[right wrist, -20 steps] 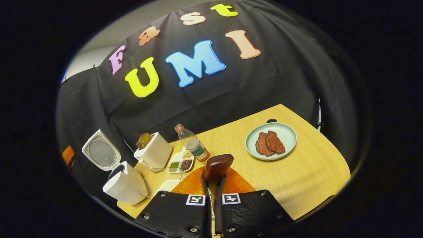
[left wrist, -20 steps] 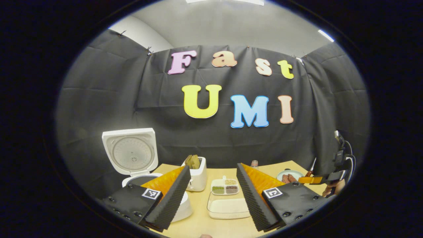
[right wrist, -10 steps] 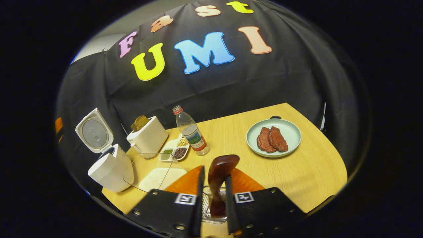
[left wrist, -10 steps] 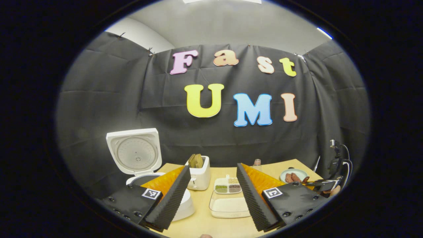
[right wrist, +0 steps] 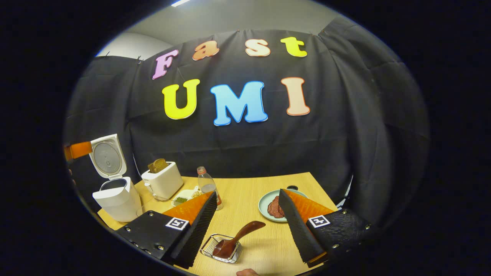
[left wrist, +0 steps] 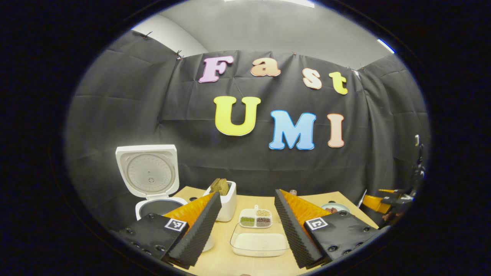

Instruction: Close the left gripper, press the button to open the rice cooker; take a wooden spoon from the chopstick holder with the right hand, scoop a spoonful of rice and pour it into the rice cooker, then put the wooden spoon back into the chopstick holder.

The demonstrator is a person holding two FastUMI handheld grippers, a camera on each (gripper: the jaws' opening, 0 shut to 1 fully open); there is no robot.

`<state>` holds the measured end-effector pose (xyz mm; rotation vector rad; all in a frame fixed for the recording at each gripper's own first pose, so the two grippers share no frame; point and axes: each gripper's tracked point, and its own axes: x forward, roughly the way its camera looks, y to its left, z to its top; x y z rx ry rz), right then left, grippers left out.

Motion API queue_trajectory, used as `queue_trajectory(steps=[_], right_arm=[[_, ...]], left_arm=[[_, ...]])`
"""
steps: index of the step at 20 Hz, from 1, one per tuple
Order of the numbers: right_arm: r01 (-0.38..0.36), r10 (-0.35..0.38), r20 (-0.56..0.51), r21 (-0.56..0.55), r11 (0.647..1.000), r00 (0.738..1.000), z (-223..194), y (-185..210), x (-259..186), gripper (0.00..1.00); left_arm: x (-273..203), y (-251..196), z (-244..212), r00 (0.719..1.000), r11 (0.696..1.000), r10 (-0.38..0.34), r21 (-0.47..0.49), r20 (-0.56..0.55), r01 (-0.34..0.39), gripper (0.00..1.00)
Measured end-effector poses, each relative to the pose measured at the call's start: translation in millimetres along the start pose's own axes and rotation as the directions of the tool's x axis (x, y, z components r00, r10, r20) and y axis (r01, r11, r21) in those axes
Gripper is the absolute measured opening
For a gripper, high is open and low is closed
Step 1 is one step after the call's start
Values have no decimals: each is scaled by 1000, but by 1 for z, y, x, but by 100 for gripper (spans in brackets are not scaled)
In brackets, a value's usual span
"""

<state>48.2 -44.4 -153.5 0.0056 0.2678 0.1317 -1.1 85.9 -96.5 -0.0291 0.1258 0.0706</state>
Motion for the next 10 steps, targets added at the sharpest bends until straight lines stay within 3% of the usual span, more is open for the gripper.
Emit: queue_trajectory(steps=[5,10], right_arm=[[-51,51,36,-16,999,998,41,29,-11,98],[-57,57,69,-4,998,996,66,67,-12,98]], left_arm=[[-3,13,12,1000,1000,19,11,8,-19,97],[6,67,45,999,999,35,27,16,-35,96]])
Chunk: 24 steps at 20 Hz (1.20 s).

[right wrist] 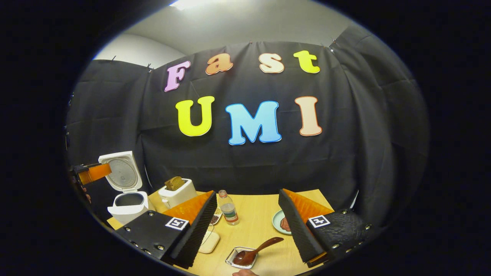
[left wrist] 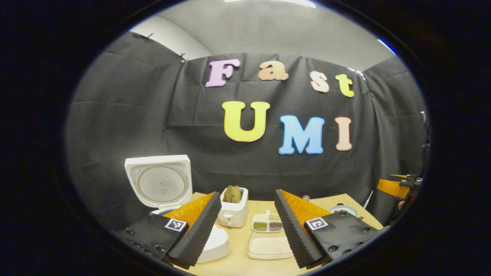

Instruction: Close the left gripper, press the button to open the rice cooker; take a wooden spoon from the chopstick holder with the right hand, scoop a spoonful of rice and pour it into the rice cooker, then put the wooden spoon back into the chopstick holder.

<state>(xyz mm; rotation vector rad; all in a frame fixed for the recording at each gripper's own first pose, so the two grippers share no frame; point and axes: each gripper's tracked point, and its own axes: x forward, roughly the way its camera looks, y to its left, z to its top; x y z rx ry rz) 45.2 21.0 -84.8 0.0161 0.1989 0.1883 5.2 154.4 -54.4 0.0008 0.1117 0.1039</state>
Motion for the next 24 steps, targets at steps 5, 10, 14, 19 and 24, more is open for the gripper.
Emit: queue_trajectory(steps=[5,10,14,19,24], right_arm=[[17,-17,25,-3,1000,1000,11,39,8,98],[35,-35,15,-19,999,999,9,67,19,98],[56,-56,7,-25,998,998,9,74,24,98],[105,-106,-12,-31,994,994,4,65,28,98],[150,-150,5,-29,988,989,7,50,32,98]], left_arm=[[26,92,39,998,998,61,-27,9,-61,97],[70,192,60,984,982,175,-65,-7,-175,96],[109,243,74,968,965,250,-78,7,-249,96],[161,292,67,927,922,373,-100,-25,-374,96],[209,321,47,896,892,438,-89,-71,-443,96]])
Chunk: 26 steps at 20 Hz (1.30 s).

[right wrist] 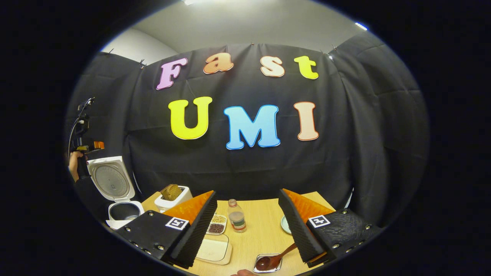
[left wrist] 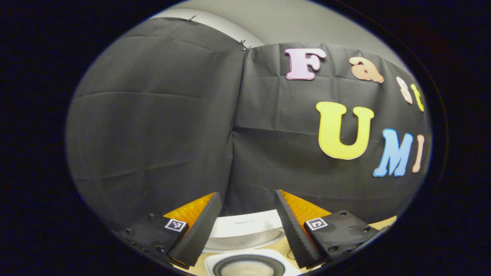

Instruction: Close the left gripper, press the button to open the rice cooker; take a wooden spoon from the chopstick holder with the right hand, scoop a spoonful of rice and pour it into the rice cooker, then put the wooden spoon back into the chopstick holder.

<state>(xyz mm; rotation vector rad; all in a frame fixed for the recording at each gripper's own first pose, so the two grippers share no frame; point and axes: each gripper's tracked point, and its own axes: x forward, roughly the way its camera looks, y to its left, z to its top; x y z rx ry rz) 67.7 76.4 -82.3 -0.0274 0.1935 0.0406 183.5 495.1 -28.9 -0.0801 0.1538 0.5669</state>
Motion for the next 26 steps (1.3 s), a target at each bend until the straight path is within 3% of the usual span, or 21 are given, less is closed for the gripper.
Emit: queue_trajectory(steps=[5,10,20,26], right_arm=[[41,-40,-26,35,999,999,-8,-17,8,98],[69,-68,-19,45,997,998,-6,-28,14,98],[-20,20,-6,8,1000,1000,-3,-5,11,98],[-29,29,11,-16,999,1000,4,-11,4,98]], left_arm=[[41,8,-30,995,999,42,-14,-87,-44,97],[48,8,-36,994,997,71,41,-82,-68,97],[-4,-14,-48,998,998,47,42,-52,-44,98],[-44,-27,-71,999,998,46,43,-27,-44,96]])
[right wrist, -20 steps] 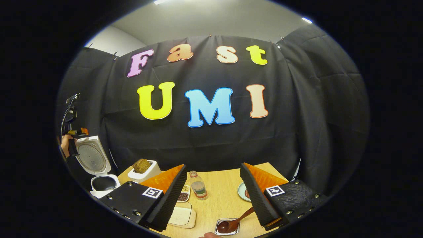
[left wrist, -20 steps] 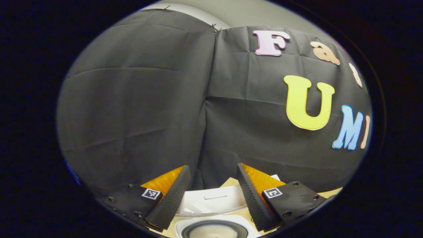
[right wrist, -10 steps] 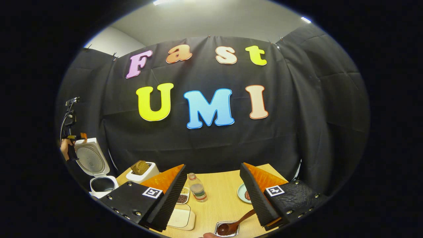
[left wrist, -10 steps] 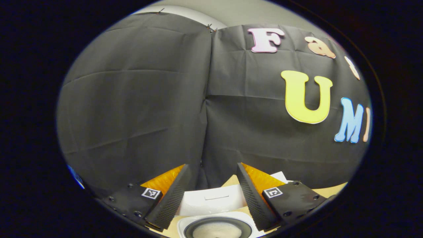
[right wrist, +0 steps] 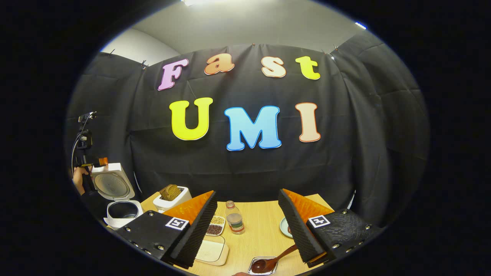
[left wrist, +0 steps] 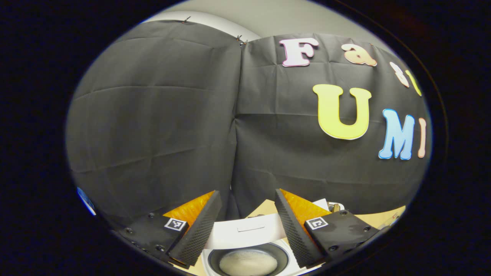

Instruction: Close the left gripper, press the button to open the rice cooker; take a wooden spoon from the chopstick holder with the right hand, scoop a spoonful of rice and pour it into the rice cooker, then put the wooden spoon back into the chopstick holder.

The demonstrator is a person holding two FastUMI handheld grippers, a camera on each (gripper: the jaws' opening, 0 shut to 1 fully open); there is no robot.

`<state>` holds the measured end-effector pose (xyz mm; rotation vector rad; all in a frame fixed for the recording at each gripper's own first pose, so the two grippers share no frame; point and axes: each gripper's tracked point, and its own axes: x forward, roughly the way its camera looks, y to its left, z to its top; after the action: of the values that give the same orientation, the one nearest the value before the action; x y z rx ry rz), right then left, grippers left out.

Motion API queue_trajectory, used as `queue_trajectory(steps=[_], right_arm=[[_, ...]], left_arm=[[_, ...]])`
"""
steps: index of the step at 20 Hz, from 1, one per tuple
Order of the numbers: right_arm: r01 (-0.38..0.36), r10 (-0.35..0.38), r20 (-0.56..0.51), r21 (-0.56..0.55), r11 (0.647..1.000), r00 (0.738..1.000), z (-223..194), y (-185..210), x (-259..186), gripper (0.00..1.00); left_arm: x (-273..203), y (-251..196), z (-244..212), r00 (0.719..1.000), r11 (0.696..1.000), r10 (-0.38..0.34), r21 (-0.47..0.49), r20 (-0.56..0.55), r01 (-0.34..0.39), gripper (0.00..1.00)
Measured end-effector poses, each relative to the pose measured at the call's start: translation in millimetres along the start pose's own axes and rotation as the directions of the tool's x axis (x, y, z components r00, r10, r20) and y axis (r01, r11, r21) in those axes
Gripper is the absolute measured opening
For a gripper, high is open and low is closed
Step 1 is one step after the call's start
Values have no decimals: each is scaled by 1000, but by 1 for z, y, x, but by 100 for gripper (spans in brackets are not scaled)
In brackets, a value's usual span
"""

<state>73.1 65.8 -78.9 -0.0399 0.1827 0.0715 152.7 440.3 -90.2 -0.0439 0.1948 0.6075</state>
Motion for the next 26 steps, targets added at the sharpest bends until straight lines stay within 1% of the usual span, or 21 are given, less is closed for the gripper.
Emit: queue_trajectory(steps=[2,6,9,10,11,12,14,15,16,17,18,19,21,22,26], right_arm=[[-1,1,-3,-4,1000,1000,-2,-1,2,98],[1,-1,4,-6,1000,1000,0,-5,-3,98],[-1,1,7,-12,1000,1000,2,-5,-7,98],[-2,3,8,-10,1000,1000,2,-5,-7,98],[-4,4,8,-7,1000,1000,2,-6,-8,98],[-4,4,6,-5,1000,1000,3,-6,-9,98],[-7,7,3,-3,1000,1000,2,-5,-10,98],[-9,9,-1,-3,1000,1000,1,-4,-11,98],[-11,11,-3,-4,1000,1000,0,-4,-11,98],[-13,13,-5,-6,1000,1000,0,-2,-12,98],[-14,14,-7,-7,1000,1000,-1,-2,-12,98],[-16,16,-10,-8,1000,1000,-2,-1,-14,98],[-19,18,-13,-7,1000,1000,-3,1,-15,98],[-20,20,-13,-7,1000,1000,-2,2,-15,98],[-22,22,-14,-7,1000,1000,-2,3,-18,98]], left_arm=[[-11,-1,-8,1000,1000,3,0,3,-3,98],[-31,-8,-28,1000,1000,2,7,19,-2,94],[-41,-12,-44,1000,1000,-1,8,7,1,94],[-46,-13,-49,1000,1000,-2,10,3,2,96],[-50,-14,-53,1000,1000,-4,13,3,4,96],[-53,-14,-58,1000,1000,-6,12,3,6,94],[-57,-17,-64,1000,1000,-10,10,1,10,93],[-59,-19,-68,1000,1000,-11,9,-3,11,99],[-61,-18,-71,1000,1000,-13,8,-6,13,92],[-61,-19,-73,1000,1000,-14,6,-11,14,92],[-63,-20,-76,1000,1000,-15,4,-18,15,96],[-64,-21,-81,1000,1000,-16,2,-26,16,92],[-72,-23,-96,999,1000,-17,-4,-43,16,92],[-76,-24,-103,998,1000,-16,-4,-56,16,96],[-82,-27,-122,996,1000,-27,-8,-82,27,96]])
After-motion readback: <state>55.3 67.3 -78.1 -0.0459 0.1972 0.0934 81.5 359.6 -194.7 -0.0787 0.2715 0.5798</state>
